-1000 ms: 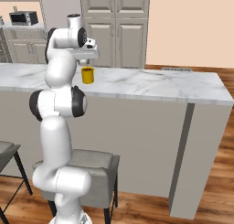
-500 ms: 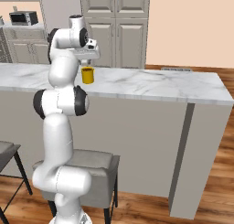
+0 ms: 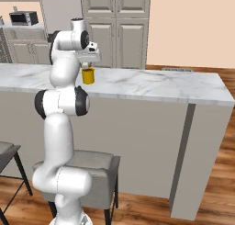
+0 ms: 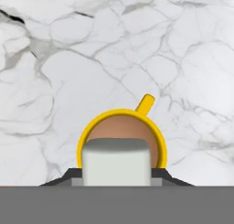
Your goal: Pick up the marshmallow and place it in the cup of hot chocolate on the dining counter.
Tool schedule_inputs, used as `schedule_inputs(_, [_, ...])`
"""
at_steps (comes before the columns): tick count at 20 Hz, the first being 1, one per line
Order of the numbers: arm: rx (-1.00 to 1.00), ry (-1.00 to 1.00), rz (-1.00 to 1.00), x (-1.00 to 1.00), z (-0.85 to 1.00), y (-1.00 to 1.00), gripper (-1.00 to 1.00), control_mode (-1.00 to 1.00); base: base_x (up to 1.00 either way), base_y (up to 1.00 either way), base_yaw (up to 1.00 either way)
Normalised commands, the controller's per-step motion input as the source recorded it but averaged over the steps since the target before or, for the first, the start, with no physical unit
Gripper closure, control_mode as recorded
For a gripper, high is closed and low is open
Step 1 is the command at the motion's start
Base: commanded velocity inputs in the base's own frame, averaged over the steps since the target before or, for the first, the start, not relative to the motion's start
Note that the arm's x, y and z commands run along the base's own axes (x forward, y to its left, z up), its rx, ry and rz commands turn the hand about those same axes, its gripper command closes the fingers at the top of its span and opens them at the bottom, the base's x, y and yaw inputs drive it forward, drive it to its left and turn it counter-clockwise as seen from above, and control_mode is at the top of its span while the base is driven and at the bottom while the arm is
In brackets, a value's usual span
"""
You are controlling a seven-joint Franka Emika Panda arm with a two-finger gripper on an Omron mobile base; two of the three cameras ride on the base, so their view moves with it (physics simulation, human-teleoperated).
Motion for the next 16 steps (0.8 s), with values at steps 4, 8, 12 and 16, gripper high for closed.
schedule_inputs(4, [0.00, 0.00, 0.00, 0.03, -0.01, 0.00, 1.00, -1.00, 0.00, 0.00, 0.00])
schedule_inputs(8, [0.00, 0.00, 0.00, 0.13, -0.15, 0.00, -1.00, -1.00, 0.00, 0.00, 0.00])
schedule_inputs(12, [0.00, 0.01, 0.00, 0.18, -0.05, 0.00, -1.00, -1.00, 0.00, 0.00, 0.00])
schedule_inputs(16, [0.00, 0.00, 0.00, 0.05, 0.00, 0.00, -1.00, -1.00, 0.00, 0.00, 0.00])
